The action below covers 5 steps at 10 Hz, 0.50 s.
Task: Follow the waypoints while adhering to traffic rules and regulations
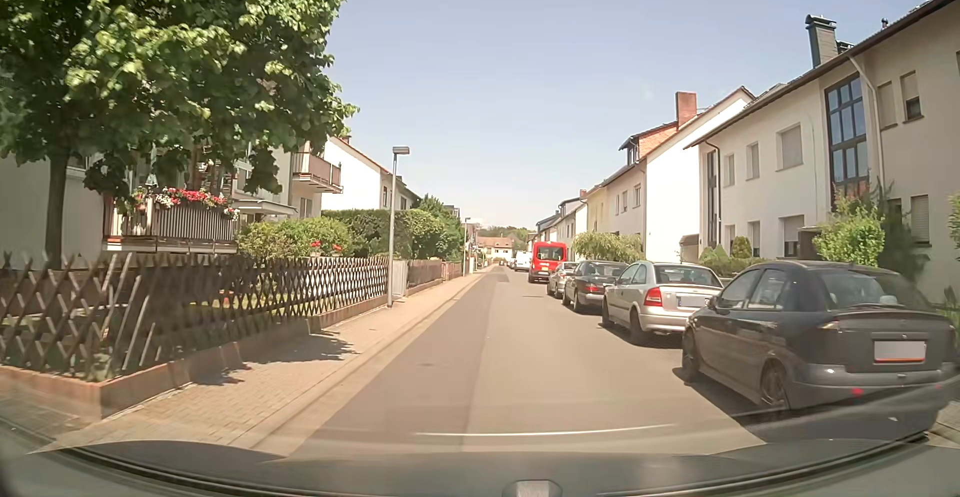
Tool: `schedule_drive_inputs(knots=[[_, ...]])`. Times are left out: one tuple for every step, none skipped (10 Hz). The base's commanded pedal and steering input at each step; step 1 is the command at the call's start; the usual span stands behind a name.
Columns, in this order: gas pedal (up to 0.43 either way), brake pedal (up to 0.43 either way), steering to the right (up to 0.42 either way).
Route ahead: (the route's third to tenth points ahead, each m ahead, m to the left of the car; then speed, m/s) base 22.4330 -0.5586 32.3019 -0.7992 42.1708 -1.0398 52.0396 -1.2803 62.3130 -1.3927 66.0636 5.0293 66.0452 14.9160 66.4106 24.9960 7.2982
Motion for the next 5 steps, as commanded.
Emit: schedule_drive_inputs(knots=[[0.197,0.000,0.010],[0.197,0.000,0.010],[0.197,0.000,0.010],[0.197,0.000,0.010],[0.197,0.000,0.010]])
